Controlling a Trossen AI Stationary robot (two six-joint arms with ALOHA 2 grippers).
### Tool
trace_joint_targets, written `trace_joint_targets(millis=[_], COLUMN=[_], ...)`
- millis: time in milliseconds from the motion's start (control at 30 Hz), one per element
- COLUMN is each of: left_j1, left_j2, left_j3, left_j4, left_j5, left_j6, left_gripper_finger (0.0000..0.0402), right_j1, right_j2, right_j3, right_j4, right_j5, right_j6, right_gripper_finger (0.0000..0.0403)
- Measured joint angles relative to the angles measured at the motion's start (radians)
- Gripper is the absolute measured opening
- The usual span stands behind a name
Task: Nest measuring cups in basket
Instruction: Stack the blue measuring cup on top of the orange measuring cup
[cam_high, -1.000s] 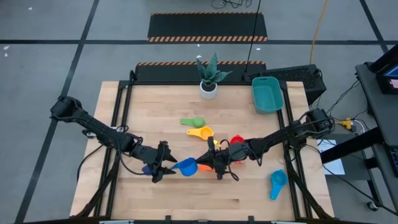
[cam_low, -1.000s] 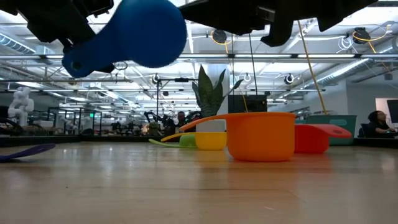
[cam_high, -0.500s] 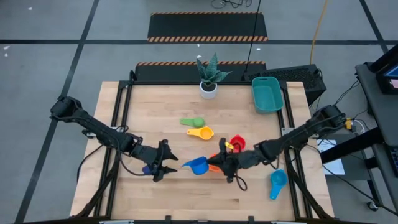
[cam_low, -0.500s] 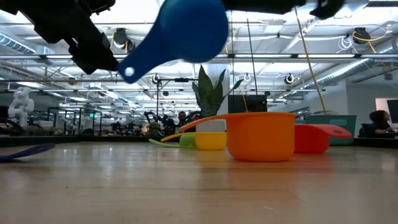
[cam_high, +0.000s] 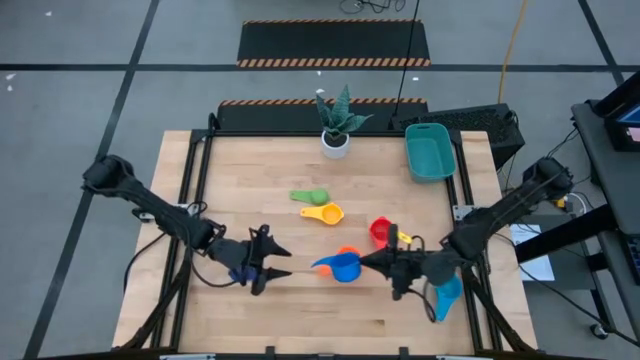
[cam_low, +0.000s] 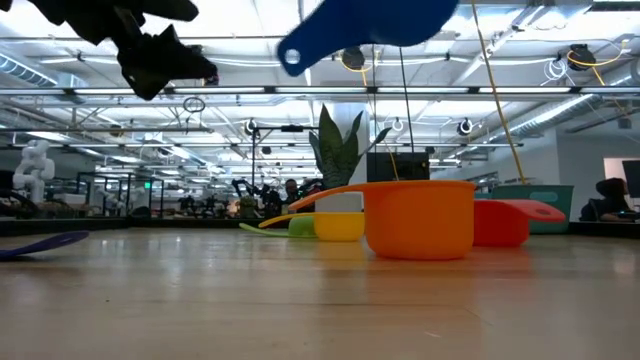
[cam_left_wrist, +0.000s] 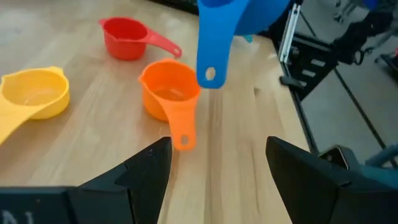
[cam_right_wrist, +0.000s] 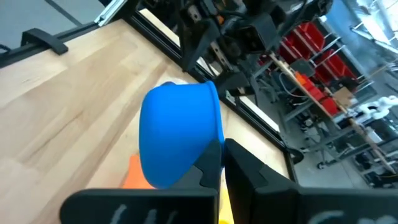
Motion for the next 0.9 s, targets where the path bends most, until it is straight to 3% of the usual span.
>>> trace_joint_targets(millis=[300, 467, 667, 900], left_j1=[-0.021, -0.031, -0.038, -0.044], left_j2=[0.158, 0.249, 0.396, 0.536], left_j3=[0.0, 0.051, 0.205, 0.393], left_j4=[0.221, 0.214, 0.213, 0.016], left_j5=[-0.078, -0.154, -0.179, -0.337], left_j6=[0.031, 0.056, 0.116, 0.107], left_gripper_finger=[0.0265, 0.0264, 0.0265, 0.0288], right_j1=[0.058, 0.062, 0.062, 0.072], right_j2=[-0.133, -0.183, -0.222, -0.278], right_j3=[-0.121, -0.186, -0.242, -0.268], right_j4=[0.006, 0.04, 0.039, 0.04], right_j5=[0.039, 0.036, 0.036, 0.04], right_j6=[-0.011, -0.095, -0.115, -0.116], right_gripper_finger=[0.0, 0.0, 0.0, 0.0])
